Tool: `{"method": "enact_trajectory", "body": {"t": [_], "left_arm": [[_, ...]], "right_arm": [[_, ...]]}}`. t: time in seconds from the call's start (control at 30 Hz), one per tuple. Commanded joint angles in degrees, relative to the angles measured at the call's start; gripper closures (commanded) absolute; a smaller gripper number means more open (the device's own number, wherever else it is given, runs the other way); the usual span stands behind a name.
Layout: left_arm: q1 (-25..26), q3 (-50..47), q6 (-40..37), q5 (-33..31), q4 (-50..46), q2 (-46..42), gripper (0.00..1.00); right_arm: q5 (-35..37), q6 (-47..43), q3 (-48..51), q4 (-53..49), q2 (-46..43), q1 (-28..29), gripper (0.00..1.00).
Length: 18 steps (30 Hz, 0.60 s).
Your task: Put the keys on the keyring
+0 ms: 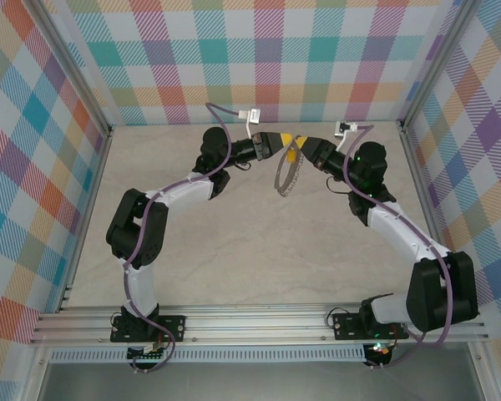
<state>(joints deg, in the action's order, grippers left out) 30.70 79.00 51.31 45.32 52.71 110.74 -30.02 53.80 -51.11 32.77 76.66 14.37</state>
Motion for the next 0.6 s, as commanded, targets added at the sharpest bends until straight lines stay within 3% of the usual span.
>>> {"method": "enact_trajectory", "body": {"t": [0.0,0.57], "left_arm": [[0.5,2.5,0.5,-0.4,3.7,-0.3,1.0],[0.5,2.3,0.4,-0.2,4.1,-0.4,1.0]], "right_arm": [[-1.2,0.8,-2.6,2.9,0.6,0.6,0.69],[-0.7,-0.3,-3.5,3.9,1.9,1.4,0.7]]}}
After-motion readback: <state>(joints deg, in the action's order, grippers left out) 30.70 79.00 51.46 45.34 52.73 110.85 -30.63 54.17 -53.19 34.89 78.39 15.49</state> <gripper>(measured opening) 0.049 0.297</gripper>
